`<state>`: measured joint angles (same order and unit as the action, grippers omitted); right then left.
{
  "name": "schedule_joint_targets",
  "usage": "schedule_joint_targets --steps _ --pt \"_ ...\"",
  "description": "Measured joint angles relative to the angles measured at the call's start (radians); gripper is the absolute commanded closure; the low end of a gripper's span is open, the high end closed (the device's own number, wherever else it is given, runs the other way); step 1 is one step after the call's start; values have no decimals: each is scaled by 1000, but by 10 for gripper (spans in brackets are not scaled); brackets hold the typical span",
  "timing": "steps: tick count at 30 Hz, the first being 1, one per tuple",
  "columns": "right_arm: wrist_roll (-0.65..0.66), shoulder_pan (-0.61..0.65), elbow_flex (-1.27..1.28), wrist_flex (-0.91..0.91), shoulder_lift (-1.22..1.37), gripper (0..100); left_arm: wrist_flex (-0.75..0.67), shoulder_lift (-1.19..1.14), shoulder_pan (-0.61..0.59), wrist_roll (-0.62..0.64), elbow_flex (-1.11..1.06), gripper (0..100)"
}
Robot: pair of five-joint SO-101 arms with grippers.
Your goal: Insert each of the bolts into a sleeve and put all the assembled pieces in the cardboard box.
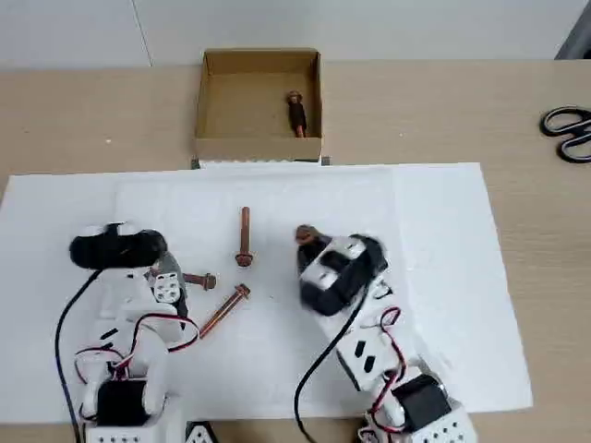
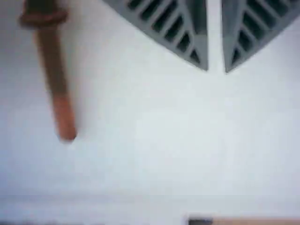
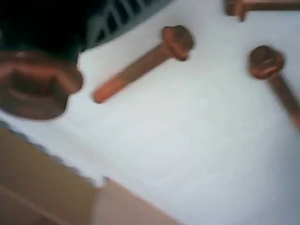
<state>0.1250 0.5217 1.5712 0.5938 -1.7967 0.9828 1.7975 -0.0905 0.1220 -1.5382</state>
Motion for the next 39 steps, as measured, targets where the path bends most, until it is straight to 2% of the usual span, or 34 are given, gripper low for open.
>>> schedule_joint_targets --steps 7,12,17,28,34,39 --pt "-216 -143 0 0 2 995 0 0 -2 -8 -112 994" --pt "-236 -147 -28 0 8 995 0 0 -3 -8 -120 994" --pt "-236 -153 -126 -2 147 995 0 0 -3 -8 -120 994" --pt "-242 -152 -589 -207 890 995 0 0 -3 -8 -120 994" --pt "-242 -152 -884 -308 1310 995 0 0 41 -8 -120 994" --pt "-180 -152 -1169 -376 1639 995 0 0 44 -8 -120 994"
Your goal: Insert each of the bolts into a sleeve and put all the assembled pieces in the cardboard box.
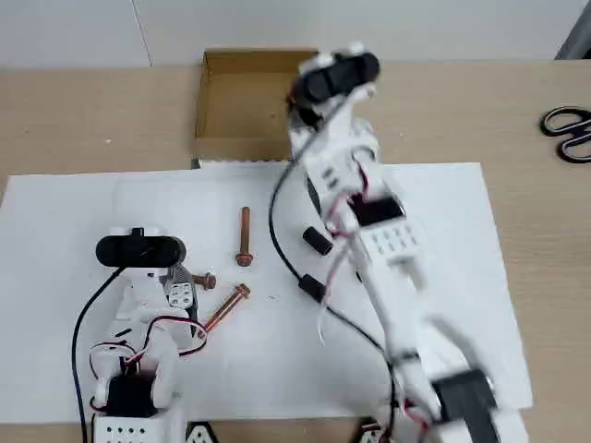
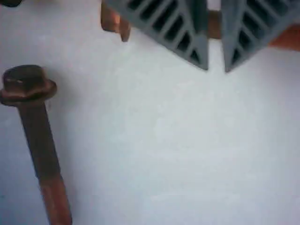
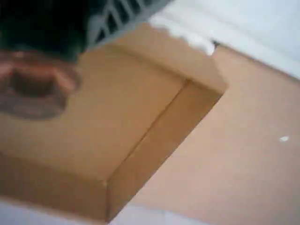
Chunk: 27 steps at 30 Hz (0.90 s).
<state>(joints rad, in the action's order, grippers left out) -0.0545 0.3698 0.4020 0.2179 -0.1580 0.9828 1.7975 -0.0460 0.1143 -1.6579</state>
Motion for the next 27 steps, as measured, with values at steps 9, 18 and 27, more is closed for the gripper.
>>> schedule_joint_targets --steps 9,18,27 --pt "63 0 -554 -46 539 995 0 0 0 0 0 994" --pt "63 2 -919 -46 870 991 0 0 0 0 0 994" --pt "69 2 -939 -44 914 957 0 0 0 0 0 994"
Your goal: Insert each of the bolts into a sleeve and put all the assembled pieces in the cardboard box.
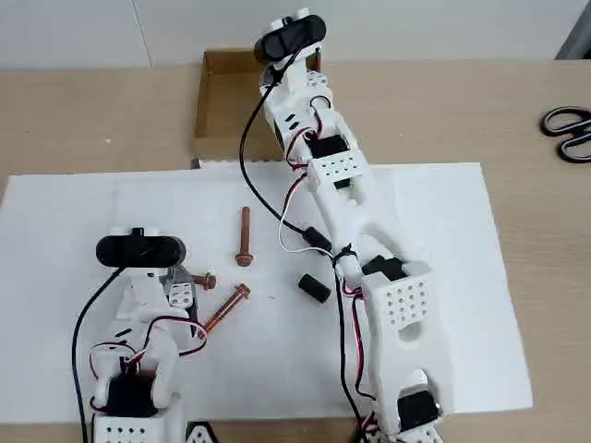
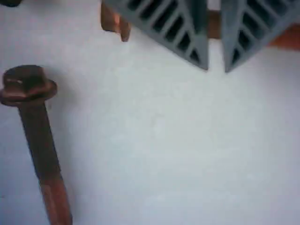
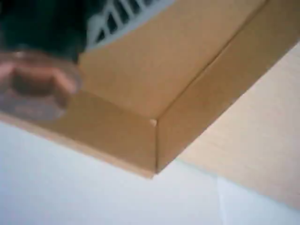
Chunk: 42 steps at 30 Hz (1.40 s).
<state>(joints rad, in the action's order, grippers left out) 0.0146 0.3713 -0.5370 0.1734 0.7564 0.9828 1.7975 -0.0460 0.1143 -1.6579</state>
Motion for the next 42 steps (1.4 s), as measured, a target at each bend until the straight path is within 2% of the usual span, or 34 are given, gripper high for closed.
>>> schedule_joint_targets --steps 5,7,15,25,30,37,42 --pt "46 0 -8 72 0 780 0 0 0 0 0 994" --pt "49 0 -12 100 0 745 0 0 0 0 0 994" --pt "49 0 -35 186 -2 742 0 0 0 0 0 994" --pt "49 11 -37 459 -135 742 0 0 0 0 0 994" --pt "49 20 -37 675 -212 742 0 0 0 0 0 994" --pt "49 58 -38 1083 -296 742 0 0 0 0 0 994" --pt "49 60 -38 1286 -305 742 0 0 0 0 0 994"
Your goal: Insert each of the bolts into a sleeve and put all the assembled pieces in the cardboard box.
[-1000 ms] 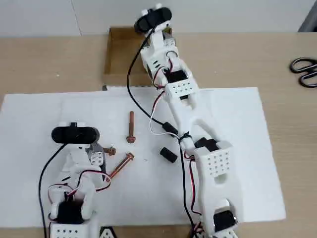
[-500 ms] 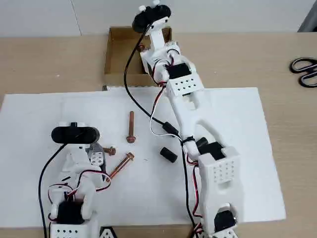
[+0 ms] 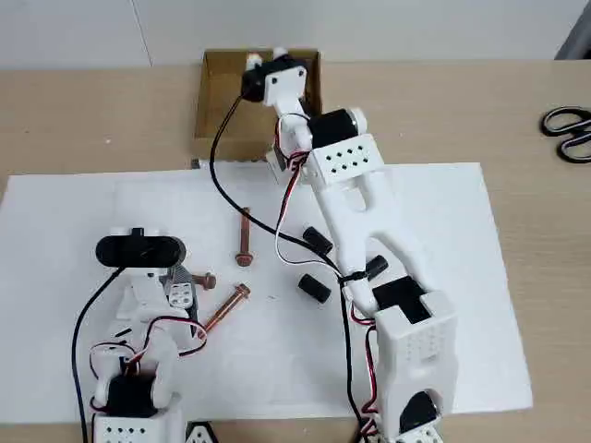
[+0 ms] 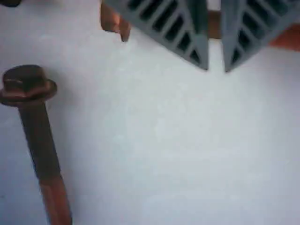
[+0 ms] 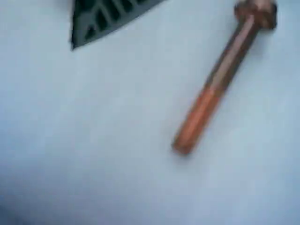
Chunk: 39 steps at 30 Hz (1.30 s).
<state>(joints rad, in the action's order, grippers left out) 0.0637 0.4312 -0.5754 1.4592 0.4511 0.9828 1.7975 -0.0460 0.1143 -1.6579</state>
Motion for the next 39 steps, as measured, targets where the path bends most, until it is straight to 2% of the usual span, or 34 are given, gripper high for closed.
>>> schedule_joint_targets --steps 8,14,20,23,29,35,39 --pt "3 6 -2 192 0 742 0 0 0 0 0 994" --pt "12 14 -2 204 0 742 0 0 0 0 0 994" --pt "199 23 49 207 -8 743 0 0 0 0 0 994" --pt "247 37 98 207 -8 743 0 0 0 0 0 994" --pt "272 37 112 209 -8 745 0 0 0 0 0 994" --pt "275 38 201 207 -63 827 0 0 0 0 0 994" --pt "292 52 278 183 -92 835 0 0 0 0 0 994"
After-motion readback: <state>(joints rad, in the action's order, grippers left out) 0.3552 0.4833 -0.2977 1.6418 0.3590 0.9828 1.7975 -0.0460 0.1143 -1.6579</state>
